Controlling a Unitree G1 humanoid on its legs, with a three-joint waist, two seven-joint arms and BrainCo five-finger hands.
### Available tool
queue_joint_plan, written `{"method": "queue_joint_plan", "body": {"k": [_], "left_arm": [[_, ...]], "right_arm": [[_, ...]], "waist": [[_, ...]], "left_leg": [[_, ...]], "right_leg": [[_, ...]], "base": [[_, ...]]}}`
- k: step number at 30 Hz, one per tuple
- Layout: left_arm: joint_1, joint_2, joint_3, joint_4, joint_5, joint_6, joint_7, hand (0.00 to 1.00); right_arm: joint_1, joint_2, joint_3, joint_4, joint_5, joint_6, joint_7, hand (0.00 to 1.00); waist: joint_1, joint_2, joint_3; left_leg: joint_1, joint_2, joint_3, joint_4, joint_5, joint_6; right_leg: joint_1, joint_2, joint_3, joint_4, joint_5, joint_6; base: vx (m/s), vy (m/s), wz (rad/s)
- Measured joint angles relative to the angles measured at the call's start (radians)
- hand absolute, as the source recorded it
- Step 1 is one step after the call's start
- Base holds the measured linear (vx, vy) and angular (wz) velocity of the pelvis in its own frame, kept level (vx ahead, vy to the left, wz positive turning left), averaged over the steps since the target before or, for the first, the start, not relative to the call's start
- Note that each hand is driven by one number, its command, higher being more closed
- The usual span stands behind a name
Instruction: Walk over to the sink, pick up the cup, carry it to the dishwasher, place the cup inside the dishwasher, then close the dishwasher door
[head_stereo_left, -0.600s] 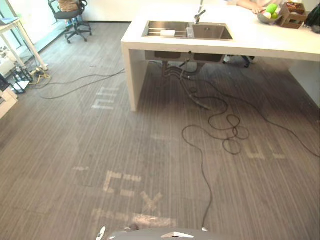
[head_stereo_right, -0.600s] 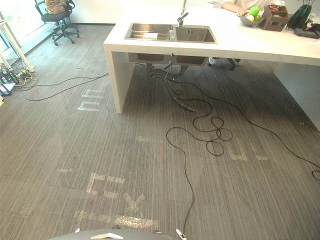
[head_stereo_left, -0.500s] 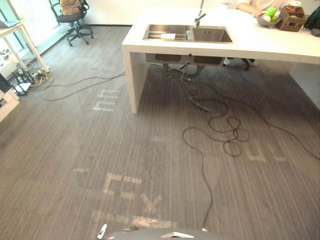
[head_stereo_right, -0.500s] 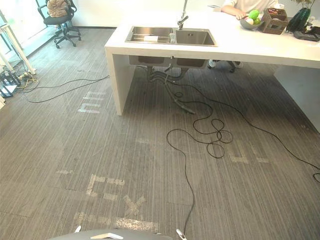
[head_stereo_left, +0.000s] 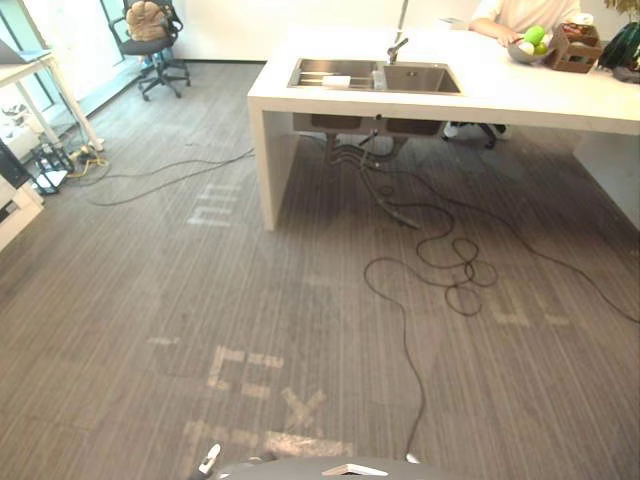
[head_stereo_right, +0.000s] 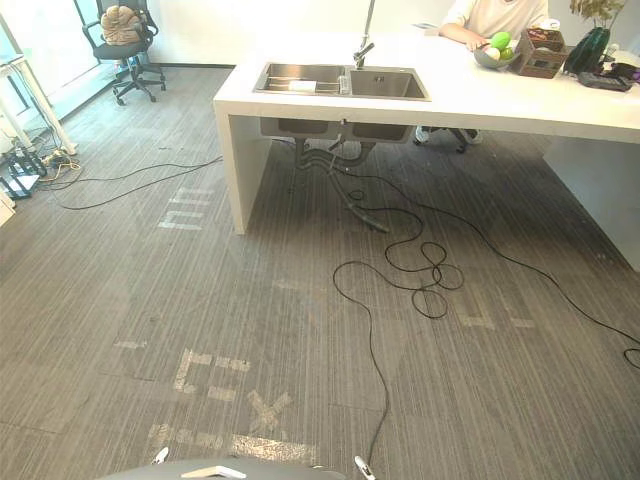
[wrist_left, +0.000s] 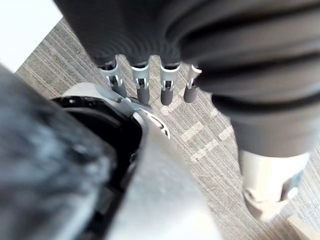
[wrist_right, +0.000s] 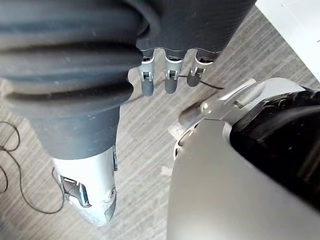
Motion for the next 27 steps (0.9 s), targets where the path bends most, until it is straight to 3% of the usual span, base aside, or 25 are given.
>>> {"method": "queue_joint_plan", "body": {"k": [8, 12, 20, 24, 27], "left_arm": [[-0.052, 0.009, -0.063, -0.055, 0.029, 0.000, 0.091, 0.00], [-0.095, -0.008, -0.101, -0.066, 0.045, -0.058, 0.095, 0.00], [-0.132, -0.026, -0.137, -0.077, 0.104, -0.111, 0.116, 0.00], [-0.137, -0.031, -0.143, -0.082, 0.188, -0.163, 0.145, 0.00], [-0.142, -0.030, -0.172, -0.084, 0.262, -0.186, 0.190, 0.00]], "right_arm": [[-0.106, 0.018, 0.048, -0.032, 0.035, 0.001, -0.012, 0.00], [-0.133, 0.019, 0.066, -0.031, 0.011, -0.006, -0.009, 0.00], [-0.161, 0.027, 0.073, -0.027, -0.014, -0.042, -0.004, 0.00], [-0.176, 0.030, 0.110, -0.024, -0.127, -0.089, 0.012, 0.00], [-0.180, 0.028, 0.111, -0.024, -0.180, -0.096, 0.010, 0.00]], "waist": [[0.004, -0.005, 0.002], [0.001, -0.003, 0.002], [-0.005, -0.004, 0.014], [-0.005, 0.002, 0.016], [-0.006, 0.003, 0.017]], "left_leg": [[-0.036, -0.010, -0.034, 0.000, 0.015, 0.019], [-0.049, -0.012, -0.037, 0.000, 0.017, 0.022], [-0.059, -0.015, -0.050, 0.000, 0.017, 0.022], [-0.058, -0.016, -0.050, 0.000, 0.017, 0.022], [-0.058, -0.017, -0.050, -0.001, 0.018, 0.023]], "right_leg": [[-0.013, -0.003, -0.028, -0.010, 0.010, -0.004], [-0.028, -0.003, -0.030, -0.008, 0.010, -0.004], [-0.034, -0.005, -0.049, -0.005, 0.006, 0.000], [-0.035, -0.007, -0.049, -0.001, 0.006, 0.001], [-0.037, -0.009, -0.048, 0.004, 0.006, 0.001]], "base": [[0.02, 0.020, 0.15], [0.03, 0.007, -0.02], [0.02, 0.006, 0.03], [-0.01, 0.008, 0.00], [-0.01, 0.024, 0.00]]}}
